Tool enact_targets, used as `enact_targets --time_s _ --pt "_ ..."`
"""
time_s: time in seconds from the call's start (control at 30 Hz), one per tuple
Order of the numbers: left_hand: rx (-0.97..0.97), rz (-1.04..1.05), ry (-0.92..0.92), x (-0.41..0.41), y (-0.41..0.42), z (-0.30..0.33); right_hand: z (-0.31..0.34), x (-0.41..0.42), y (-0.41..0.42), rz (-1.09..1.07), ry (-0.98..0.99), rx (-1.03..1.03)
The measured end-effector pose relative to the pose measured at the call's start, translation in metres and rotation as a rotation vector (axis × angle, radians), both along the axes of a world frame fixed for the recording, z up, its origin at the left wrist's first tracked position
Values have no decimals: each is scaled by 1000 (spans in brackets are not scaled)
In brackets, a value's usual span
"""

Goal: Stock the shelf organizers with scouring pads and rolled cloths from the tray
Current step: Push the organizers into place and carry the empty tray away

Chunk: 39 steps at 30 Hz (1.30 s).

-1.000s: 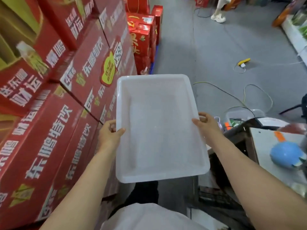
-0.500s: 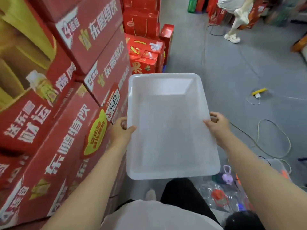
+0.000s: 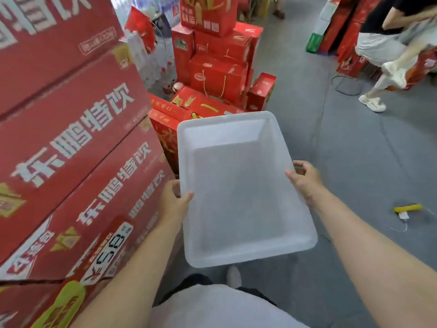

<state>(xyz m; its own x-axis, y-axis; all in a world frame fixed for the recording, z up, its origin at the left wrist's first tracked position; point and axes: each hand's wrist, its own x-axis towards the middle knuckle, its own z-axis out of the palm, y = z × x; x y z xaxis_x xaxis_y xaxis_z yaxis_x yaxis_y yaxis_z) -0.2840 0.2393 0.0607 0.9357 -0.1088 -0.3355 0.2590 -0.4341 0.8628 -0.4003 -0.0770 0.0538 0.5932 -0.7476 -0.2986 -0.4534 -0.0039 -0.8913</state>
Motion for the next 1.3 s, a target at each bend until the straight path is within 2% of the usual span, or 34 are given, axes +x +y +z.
enact_targets --time_s 0.33,0.67,0.8,1.03,1.13,1.3 --pt "131 186 -27 133 -104 -15 1 217 -119 263 93 -100" --pt "217 354 87 271 -151 -37 -16 421 -170 497 159 -135" --pt "236 438 125 300 -165 -46 -27 482 -183 610 195 -174" --pt "246 677 190 320 -200 -74 -45 586 -189 927 223 -167" --pt "239 778 195 324 -215 -77 -51 612 -190 1034 205 -183" --pt "228 864 197 336 -226 -83 -57 633 -191 1093 207 -274"
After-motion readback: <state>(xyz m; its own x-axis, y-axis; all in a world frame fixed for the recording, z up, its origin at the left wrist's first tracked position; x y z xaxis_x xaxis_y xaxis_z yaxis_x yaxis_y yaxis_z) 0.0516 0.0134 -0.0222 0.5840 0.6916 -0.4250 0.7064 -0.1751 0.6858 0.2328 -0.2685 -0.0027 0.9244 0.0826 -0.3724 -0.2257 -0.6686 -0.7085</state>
